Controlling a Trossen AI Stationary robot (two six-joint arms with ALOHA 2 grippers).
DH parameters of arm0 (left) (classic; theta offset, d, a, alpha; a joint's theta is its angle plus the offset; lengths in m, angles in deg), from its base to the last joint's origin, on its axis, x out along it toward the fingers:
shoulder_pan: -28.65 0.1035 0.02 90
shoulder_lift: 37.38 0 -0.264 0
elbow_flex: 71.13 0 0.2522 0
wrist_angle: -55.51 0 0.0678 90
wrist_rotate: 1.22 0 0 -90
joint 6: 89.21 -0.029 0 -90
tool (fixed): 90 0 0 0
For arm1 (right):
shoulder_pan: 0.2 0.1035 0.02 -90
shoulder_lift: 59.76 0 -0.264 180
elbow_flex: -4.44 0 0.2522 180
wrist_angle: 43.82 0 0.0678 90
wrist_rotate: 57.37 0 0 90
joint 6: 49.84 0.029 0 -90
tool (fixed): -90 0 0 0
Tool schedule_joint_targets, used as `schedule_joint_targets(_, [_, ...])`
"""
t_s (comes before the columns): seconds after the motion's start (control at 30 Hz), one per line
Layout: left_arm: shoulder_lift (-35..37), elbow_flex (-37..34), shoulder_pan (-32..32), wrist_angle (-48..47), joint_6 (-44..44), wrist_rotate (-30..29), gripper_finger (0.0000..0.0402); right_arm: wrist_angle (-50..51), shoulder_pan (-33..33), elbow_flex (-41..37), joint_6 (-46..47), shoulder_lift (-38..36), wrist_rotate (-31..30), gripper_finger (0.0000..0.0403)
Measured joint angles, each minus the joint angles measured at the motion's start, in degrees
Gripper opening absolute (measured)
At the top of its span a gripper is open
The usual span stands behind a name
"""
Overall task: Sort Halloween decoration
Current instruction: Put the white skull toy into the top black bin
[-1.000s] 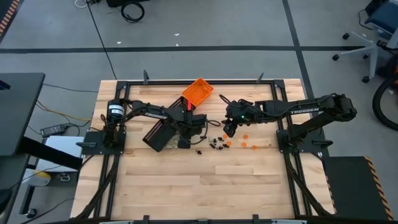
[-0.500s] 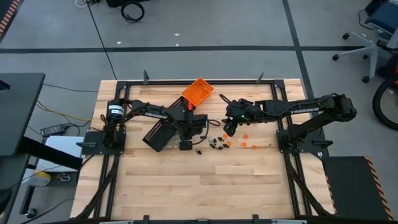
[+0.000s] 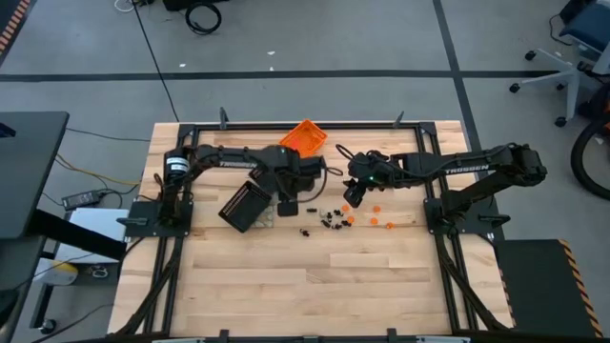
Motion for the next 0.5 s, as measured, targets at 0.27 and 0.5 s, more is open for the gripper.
schedule_joint_targets(0.27, [0.1, 3.4, 5.9, -4.8, -2.6, 0.0, 0.0038, 0.0, -0.9, 0.0, 0.0, 0.0, 0.0, 0.0173])
schedule_joint_targets(0.5, [0.1, 0.6, 11.9, -4.4, -4.9, 0.1, 0.0038, -0.1, -0.9, 0.0, 0.7, 0.0, 0.5, 0.0173])
